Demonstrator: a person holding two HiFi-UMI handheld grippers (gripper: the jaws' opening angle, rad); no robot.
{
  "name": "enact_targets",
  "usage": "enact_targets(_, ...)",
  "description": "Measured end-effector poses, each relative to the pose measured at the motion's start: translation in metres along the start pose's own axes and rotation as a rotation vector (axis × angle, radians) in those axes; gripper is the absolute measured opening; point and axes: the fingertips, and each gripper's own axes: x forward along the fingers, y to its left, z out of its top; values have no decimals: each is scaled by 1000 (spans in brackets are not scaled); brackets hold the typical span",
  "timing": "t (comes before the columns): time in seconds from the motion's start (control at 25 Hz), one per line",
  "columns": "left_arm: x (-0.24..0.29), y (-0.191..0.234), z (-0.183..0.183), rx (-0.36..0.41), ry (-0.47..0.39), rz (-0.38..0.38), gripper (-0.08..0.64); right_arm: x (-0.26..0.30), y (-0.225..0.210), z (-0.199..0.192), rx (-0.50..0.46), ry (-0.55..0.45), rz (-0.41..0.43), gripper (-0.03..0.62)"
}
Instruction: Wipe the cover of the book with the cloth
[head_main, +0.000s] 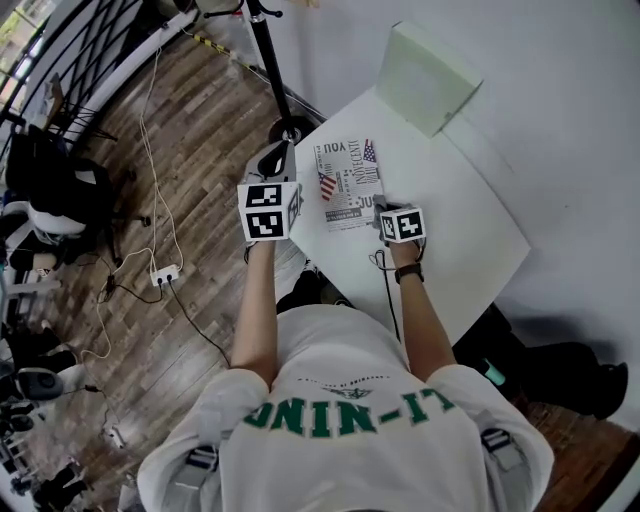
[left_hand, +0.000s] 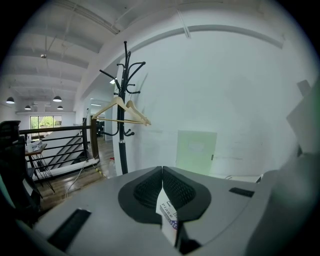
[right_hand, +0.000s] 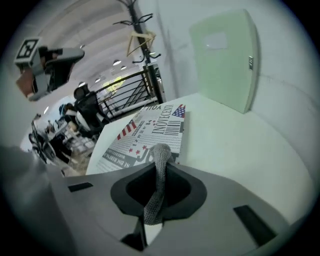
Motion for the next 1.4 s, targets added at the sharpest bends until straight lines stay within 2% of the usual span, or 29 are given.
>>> enact_targets(0.16, -23, -14, -3, 8, -5, 8, 17, 5, 12, -5, -285, 117, -57, 35)
enact_targets(0.24, -36, -23, -3, 12, -12, 12, 17, 5, 13, 0, -341, 92, -96, 35)
enact_targets(0.32, -49, -34, -1, 20, -26, 10, 17, -2, 14, 14, -289, -35, -103, 35)
enact_targets(0.4, -64, -45, 1, 31, -42, 11, 17, -24, 23, 35, -183, -235, -71, 35)
enact_targets(0.48, -79, -54, 3, 39, -59, 20, 17, -58, 37, 59, -135, -395, -51, 37)
enact_targets(0.72, -116, -78, 17, 17, -131, 34, 17, -172, 65, 107, -230, -658, -90, 40)
enact_targets(1.04, -143, -101, 30, 25, -217, 83, 17, -291, 92, 125, -257, -910, -120, 41)
enact_targets(1.24, -142, -120, 36, 49, -233, 69, 17, -315, 86, 123, -278, -933, -151, 38)
enact_targets(1.4, -150, -131, 44, 64, -256, 63, 17, -331, 78, 121, -234, -957, -166, 38)
